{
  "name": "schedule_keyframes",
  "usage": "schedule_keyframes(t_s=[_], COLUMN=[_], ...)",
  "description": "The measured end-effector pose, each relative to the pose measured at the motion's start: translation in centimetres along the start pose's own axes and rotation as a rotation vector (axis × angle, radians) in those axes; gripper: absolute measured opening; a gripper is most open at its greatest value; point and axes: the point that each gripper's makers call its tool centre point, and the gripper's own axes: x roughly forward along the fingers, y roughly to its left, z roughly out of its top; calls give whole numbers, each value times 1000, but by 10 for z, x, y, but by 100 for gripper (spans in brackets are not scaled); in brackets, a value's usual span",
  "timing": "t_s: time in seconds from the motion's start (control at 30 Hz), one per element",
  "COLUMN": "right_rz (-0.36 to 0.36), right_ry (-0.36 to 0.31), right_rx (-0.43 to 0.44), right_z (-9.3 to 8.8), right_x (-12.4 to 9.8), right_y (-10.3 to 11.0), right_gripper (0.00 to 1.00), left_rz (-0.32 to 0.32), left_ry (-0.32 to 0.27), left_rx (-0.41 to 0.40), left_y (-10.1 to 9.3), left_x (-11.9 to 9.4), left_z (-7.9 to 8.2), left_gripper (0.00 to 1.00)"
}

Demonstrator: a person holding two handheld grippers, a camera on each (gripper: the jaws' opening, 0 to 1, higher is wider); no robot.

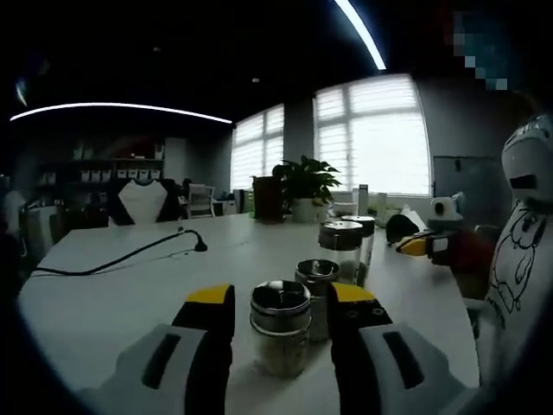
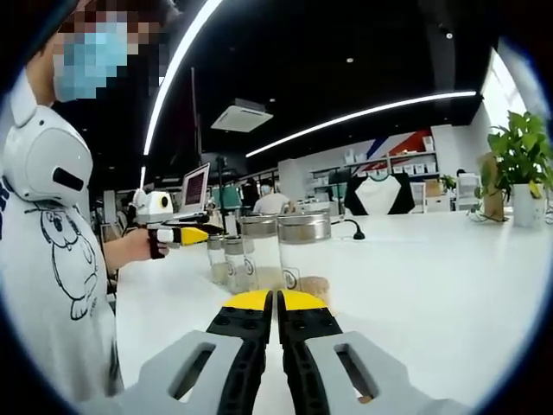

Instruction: Rotate the seasoning bottle until the label or dispensing opening points toward the visible target arrow and the bottle remains upright within the marked orientation range

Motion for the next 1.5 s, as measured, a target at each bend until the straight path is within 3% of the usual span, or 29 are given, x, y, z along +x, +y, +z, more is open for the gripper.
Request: schedule_keyframes(t_s=[0.13, 0.3, 0.33, 0.5, 0.73, 0.93, 1.5], right_rz=[17, 32, 33, 39, 45, 41, 32], right_ry=[5, 5, 5, 10, 10, 18, 16], right_rx=[-10, -16, -17, -21, -22, -17, -12], right_z=[0, 2, 2, 2, 2, -2, -3], right_x=[2, 3, 3, 3, 3, 2, 2], right_y=[3, 4, 5, 5, 5, 4, 4], right_gripper=[0, 0, 0, 0, 0, 0, 0], left_rz=[-59, -214, -196, -267, -275, -297, -342], left_ry=[12, 21, 25, 14, 48, 45, 49], left_rx=[26, 39, 25, 6, -16, 7, 37], left_y=[3, -1, 4, 3, 10, 4, -4], left_x=[-3, -2, -1, 2, 8, 11, 14], left_z=[5, 3, 2, 0, -10, -10, -11], left_gripper=[43, 43, 43, 43, 40, 43, 36])
